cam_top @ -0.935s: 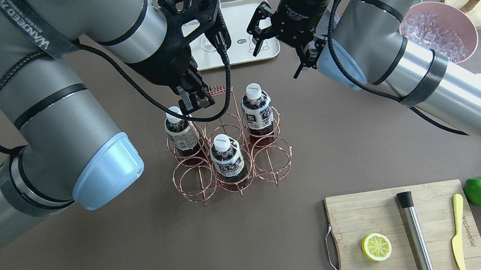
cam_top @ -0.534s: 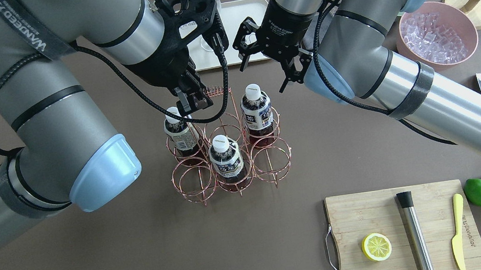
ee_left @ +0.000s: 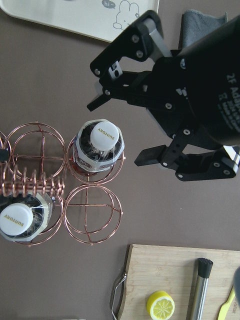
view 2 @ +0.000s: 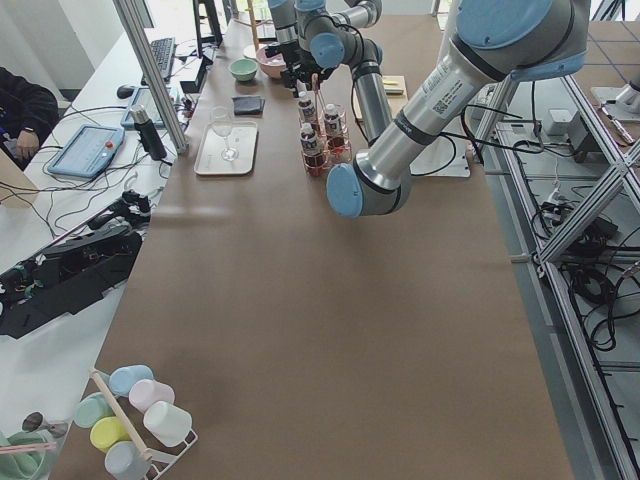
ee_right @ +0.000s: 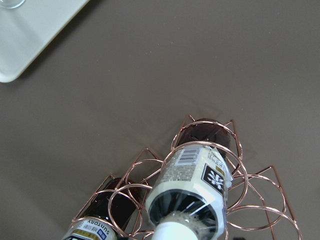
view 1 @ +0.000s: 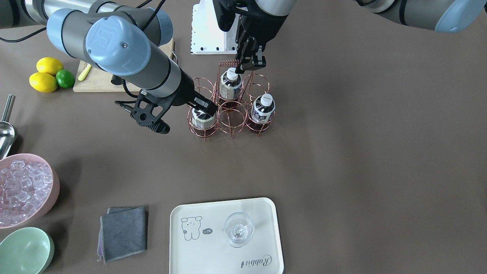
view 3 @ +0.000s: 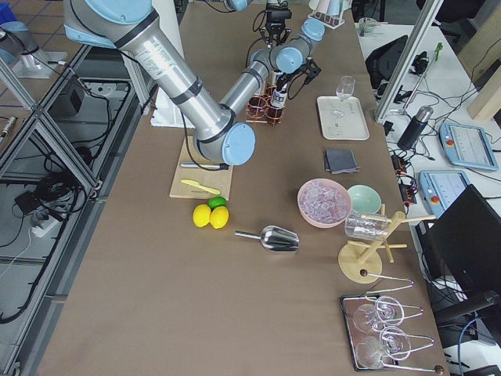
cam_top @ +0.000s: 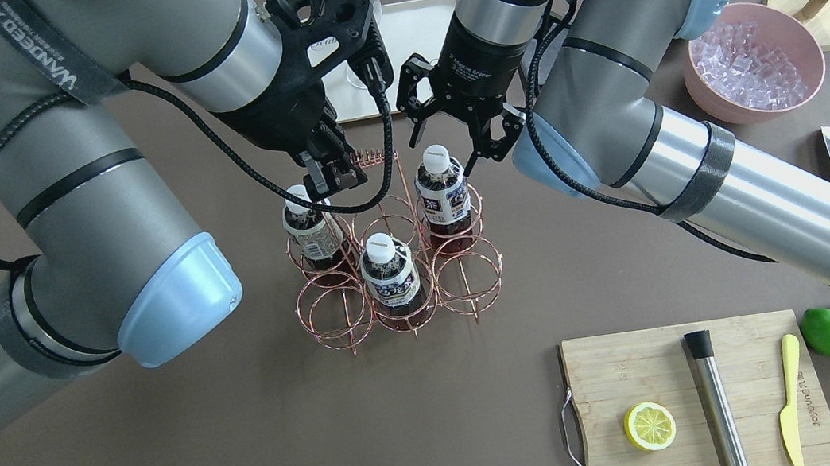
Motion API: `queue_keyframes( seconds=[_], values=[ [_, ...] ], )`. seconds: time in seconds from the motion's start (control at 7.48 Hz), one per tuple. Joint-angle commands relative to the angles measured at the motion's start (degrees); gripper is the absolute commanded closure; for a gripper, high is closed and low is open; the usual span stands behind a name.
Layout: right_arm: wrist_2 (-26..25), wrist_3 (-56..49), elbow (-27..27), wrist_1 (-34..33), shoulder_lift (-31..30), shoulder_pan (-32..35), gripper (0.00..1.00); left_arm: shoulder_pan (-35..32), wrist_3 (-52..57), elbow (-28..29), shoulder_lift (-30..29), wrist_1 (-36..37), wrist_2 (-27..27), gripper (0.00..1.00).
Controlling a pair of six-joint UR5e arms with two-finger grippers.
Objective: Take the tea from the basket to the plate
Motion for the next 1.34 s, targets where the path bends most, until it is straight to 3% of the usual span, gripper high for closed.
queue_keyframes(
  seconds=[0.0, 0.13, 0.27, 0.53, 0.94, 1.2],
  values=[
    [-0.37, 0.58, -0.06, 0.09, 0.08, -0.9, 0.46, 0.0, 0.0, -0.15, 0.0, 0.04, 0.0, 1.0],
    [-0.81, 0.58, -0.06, 0.09, 0.08, -1.17, 0.49, 0.0, 0.0, -0.06, 0.0, 0.04, 0.0, 1.0],
    [-1.33, 0.66, -0.06, 0.09, 0.08, -1.61, 0.61, 0.0, 0.0, -0.06, 0.09, 0.04, 0.0, 1.0],
    [-1.77, 0.66, -0.06, 0.09, 0.43, -1.52, 0.97, 0.0, 0.0, 0.03, 0.09, -0.04, 0.0, 1.0],
    [-0.47, 0.66, 2.22, -0.79, 0.61, 1.71, 1.0, -0.7, 0.0, -0.06, 0.53, -0.13, -0.18, 1.0],
    [5.4, 0.66, 5.11, -5.78, 1.74, 7.41, 1.0, -0.7, 0.09, -0.06, 0.79, -0.22, -0.09, 1.0]
  ],
)
